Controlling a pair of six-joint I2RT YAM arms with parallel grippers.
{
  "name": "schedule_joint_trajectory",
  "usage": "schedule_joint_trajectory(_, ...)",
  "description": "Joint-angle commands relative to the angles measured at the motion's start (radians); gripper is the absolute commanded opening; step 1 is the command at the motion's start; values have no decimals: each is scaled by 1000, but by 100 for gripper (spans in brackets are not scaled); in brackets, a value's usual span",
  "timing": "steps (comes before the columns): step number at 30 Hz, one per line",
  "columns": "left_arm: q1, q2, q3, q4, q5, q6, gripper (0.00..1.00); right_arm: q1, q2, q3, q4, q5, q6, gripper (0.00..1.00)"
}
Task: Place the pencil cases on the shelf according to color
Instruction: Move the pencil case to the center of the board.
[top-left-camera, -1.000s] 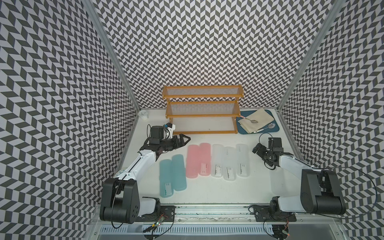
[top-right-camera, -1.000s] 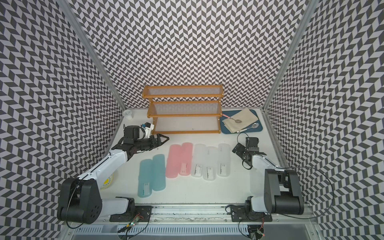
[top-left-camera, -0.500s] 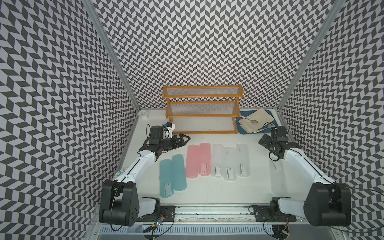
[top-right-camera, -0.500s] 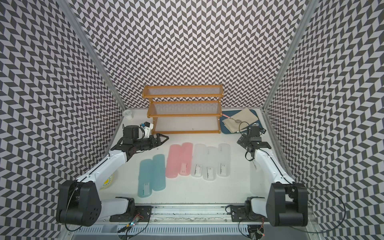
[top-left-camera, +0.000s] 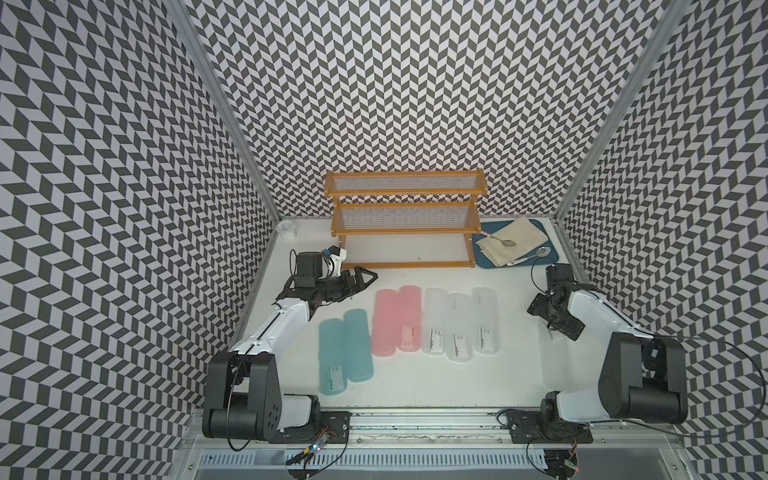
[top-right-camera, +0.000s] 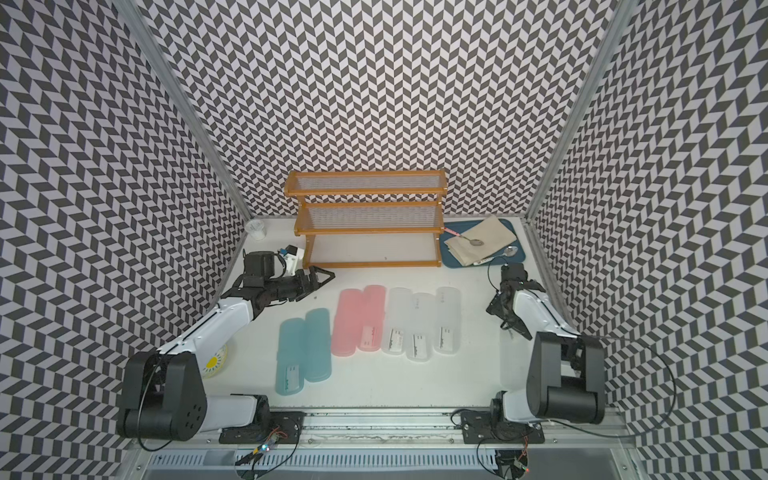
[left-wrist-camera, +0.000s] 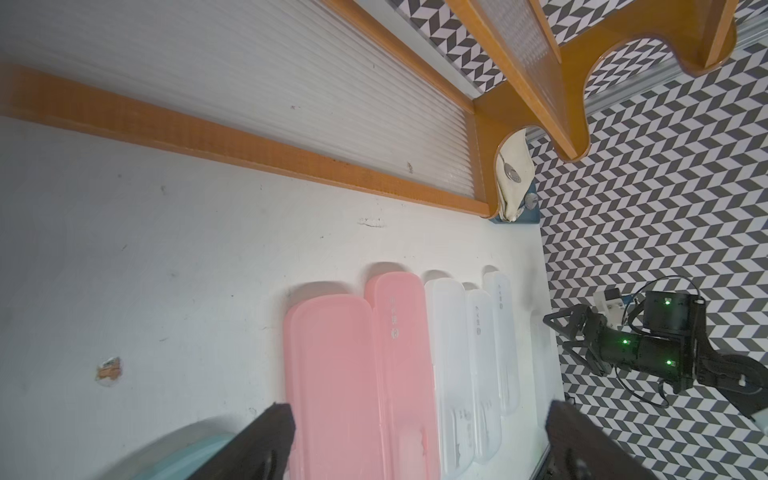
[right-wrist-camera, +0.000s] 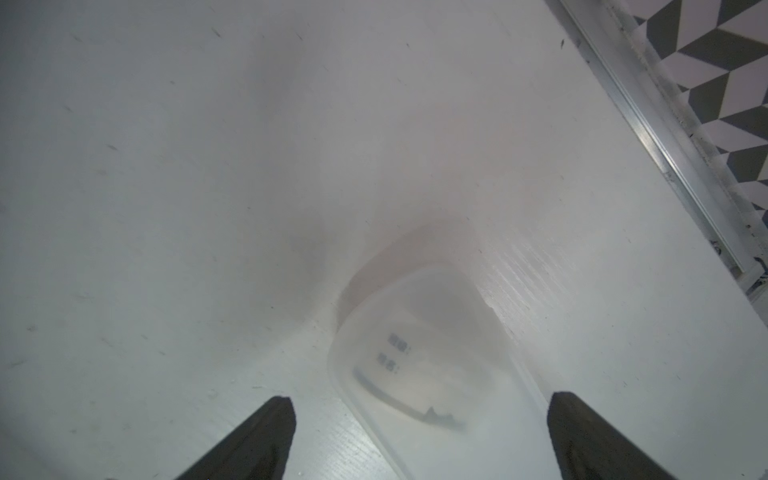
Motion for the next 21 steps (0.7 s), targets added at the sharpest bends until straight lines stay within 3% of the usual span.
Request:
schedule_joint_trajectory(1, 22, -27, -5, 28, 30, 1, 100, -24, 75, 24, -35, -41, -45, 100)
schedule_joint_trajectory(5, 37, -75, -21, 29, 5, 6, 100, -31, 156, 54, -76, -58, -83, 100)
schedule_joint_trajectory(10, 44, -105, -23, 41, 5, 4, 100, -32, 126, 27, -28, -129, -86, 100)
schedule_joint_trajectory(16, 50, -99, -25, 37, -2, 4, 100, -28, 100, -34, 71, -323, -45, 89)
schedule_joint_trajectory(21, 51, -102, -23, 34, -22, 8, 99, 10, 19, -94, 192, -451, 52, 88)
